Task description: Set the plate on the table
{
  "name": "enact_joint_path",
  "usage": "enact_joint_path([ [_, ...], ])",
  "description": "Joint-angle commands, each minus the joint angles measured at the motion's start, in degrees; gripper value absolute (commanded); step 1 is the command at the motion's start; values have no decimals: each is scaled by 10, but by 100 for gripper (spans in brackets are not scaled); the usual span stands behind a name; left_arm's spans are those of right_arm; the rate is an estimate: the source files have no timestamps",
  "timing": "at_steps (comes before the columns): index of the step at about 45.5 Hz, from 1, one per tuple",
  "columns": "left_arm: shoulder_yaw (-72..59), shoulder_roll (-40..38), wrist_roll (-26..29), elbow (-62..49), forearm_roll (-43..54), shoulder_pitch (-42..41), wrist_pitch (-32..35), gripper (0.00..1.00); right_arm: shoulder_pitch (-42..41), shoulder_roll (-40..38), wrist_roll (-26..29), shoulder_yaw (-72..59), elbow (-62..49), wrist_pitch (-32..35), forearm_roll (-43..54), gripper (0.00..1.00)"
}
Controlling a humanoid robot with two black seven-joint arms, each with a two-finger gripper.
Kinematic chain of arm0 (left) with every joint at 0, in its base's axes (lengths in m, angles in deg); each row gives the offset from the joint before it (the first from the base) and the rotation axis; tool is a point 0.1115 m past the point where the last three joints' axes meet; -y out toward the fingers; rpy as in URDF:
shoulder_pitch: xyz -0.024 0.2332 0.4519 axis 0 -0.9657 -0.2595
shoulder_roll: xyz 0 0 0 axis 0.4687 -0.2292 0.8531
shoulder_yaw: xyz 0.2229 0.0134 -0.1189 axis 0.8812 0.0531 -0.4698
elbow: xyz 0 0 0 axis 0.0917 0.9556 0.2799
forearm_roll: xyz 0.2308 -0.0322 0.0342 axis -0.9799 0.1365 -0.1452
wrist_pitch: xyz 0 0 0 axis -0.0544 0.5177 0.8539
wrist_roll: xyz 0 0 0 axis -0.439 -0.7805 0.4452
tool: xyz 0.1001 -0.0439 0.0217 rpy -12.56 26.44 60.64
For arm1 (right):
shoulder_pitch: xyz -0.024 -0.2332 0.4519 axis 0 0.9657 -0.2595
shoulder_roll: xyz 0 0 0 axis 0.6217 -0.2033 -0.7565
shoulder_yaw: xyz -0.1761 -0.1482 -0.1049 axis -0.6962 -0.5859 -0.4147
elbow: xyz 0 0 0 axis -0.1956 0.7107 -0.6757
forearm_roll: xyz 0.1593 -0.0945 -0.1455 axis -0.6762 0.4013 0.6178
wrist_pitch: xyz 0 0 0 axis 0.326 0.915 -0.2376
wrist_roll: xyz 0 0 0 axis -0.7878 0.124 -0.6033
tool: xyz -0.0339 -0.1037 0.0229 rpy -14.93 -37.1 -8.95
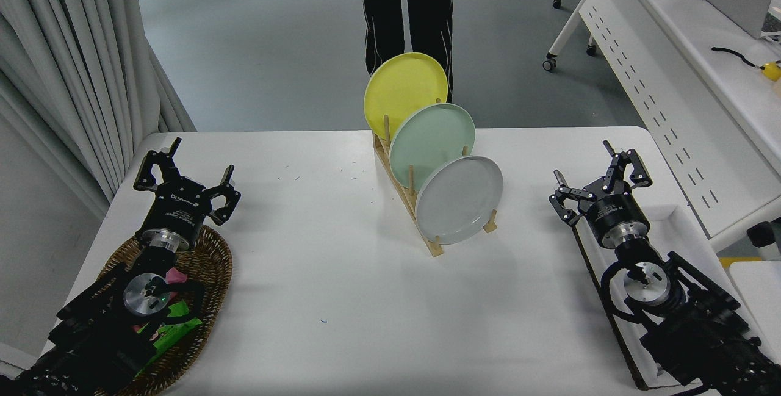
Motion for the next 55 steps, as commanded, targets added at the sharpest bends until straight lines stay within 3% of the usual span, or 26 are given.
enact_joint_path([
  [1, 0, 0, 0, 0, 0, 0, 0, 100, -4, 1, -1, 0, -1, 0, -1, 100],
  [29, 0, 0, 0, 0, 0, 0, 0, 100, 3, 1, 0, -7, -2, -2, 0, 100],
  [55, 0, 0, 0, 0, 0, 0, 0, 100, -51, -5, 4, -64, -8, -48, -2, 100],
])
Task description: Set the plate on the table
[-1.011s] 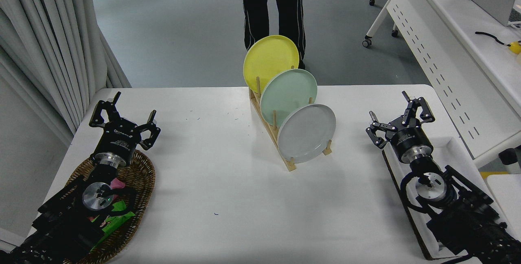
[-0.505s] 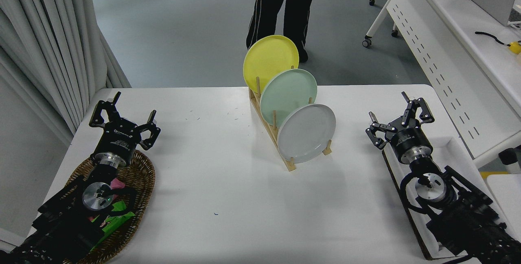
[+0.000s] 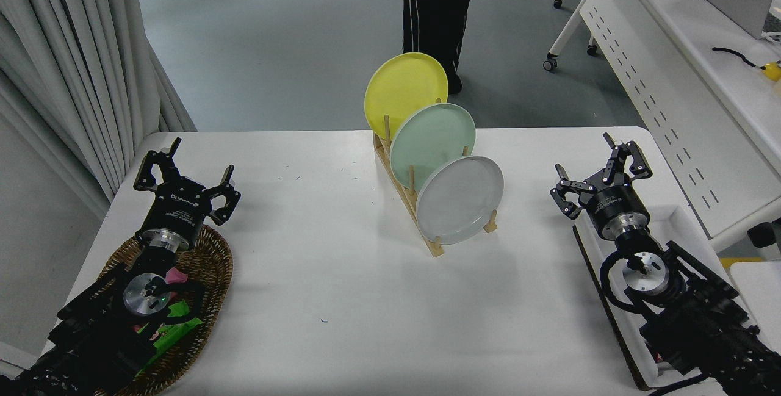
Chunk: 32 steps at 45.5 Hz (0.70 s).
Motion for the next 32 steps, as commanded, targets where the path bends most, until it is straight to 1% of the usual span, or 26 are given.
enact_joint_path([
  [1, 0, 0, 0, 0, 0, 0, 0, 100, -32, -7, 1, -57, 4, -22, -4, 100],
  [7, 0, 0, 0, 0, 0, 0, 0, 100, -47, -25, 1, -103, 14, -37, -47, 100],
  [12, 0, 0, 0, 0, 0, 0, 0, 100, -65, -37, 1, -170, 42, -41, -92, 100],
  [18, 0, 0, 0, 0, 0, 0, 0, 100, -87, -100, 1, -282, 94, -41, -123, 100],
  [25, 0, 0, 0, 0, 0, 0, 0, 100, -121, -147, 1, -390, 170, -41, -195, 100],
  [32, 0, 0, 0, 0, 0, 0, 0, 100, -162, -215, 1, -481, 229, -41, -220, 100],
])
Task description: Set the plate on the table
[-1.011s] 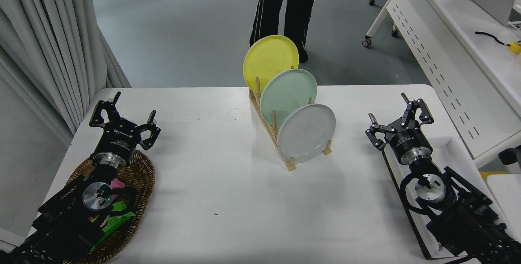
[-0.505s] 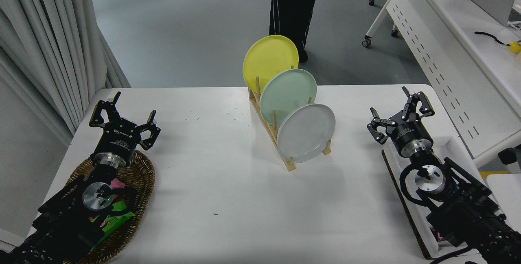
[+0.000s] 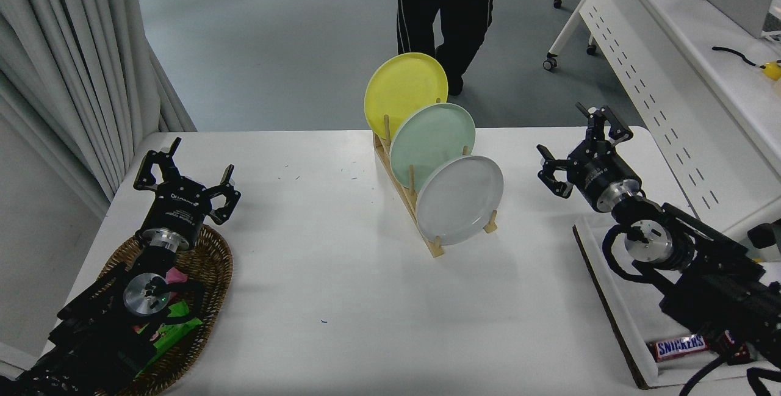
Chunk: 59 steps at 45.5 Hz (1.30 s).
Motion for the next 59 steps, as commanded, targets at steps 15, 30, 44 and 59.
enact_joint_path([
  [15, 0, 0, 0, 0, 0, 0, 0, 100, -158, -172, 0, -316, 235, 0, -130, 100],
  [30, 0, 0, 0, 0, 0, 0, 0, 100, -267, -167, 46, -487, 295, -1, -195, 100],
  [44, 0, 0, 0, 0, 0, 0, 0, 100, -265, -126, 166, -361, 292, -76, -175, 100],
  [59, 0, 0, 0, 0, 0, 0, 0, 100, -230, -65, 166, -287, 221, -209, -87, 100],
])
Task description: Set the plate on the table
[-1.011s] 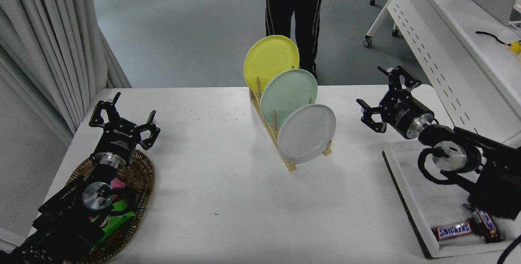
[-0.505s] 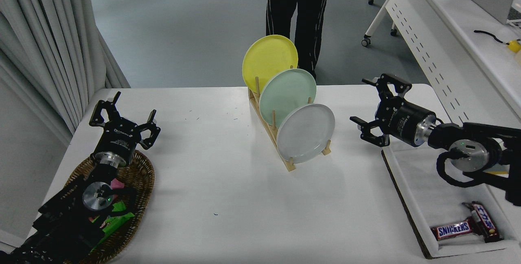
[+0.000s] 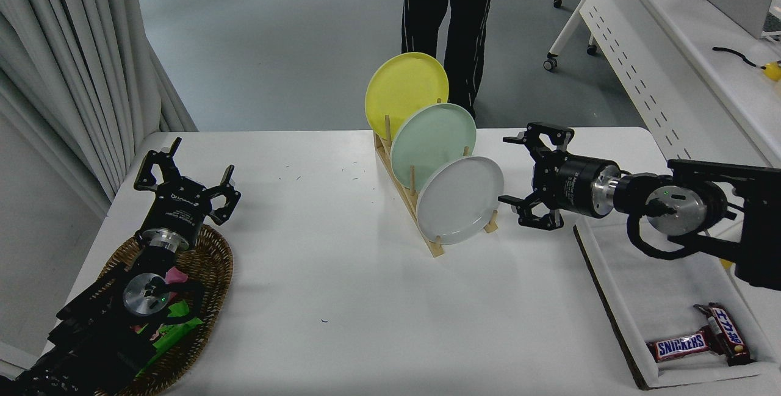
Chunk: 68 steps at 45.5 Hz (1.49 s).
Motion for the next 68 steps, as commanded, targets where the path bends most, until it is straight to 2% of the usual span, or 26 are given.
enact_joint_path([
  [1, 0, 0, 0, 0, 0, 0, 0, 100, 24, 60, 11, 41, -60, -74, 51, 100],
  [6, 0, 0, 0, 0, 0, 0, 0, 100, 42, 81, 11, 45, -85, -99, 72, 100],
  [20, 0, 0, 0, 0, 0, 0, 0, 100, 94, 110, 11, 127, -118, -92, 95, 100],
  [30, 0, 0, 0, 0, 0, 0, 0, 100, 89, 131, 11, 135, -121, -94, 97, 100],
  [38, 0, 0, 0, 0, 0, 0, 0, 100, 79, 132, 11, 127, -123, -81, 109, 100],
  [48, 0, 0, 0, 0, 0, 0, 0, 100, 80, 137, 12, 126, -132, -12, 130, 100],
  [56, 0, 0, 0, 0, 0, 0, 0, 100, 83, 144, 16, 127, -144, -8, 133, 100],
  [68, 0, 0, 0, 0, 0, 0, 0, 100, 91, 156, 51, 142, -200, 2, 120, 100],
])
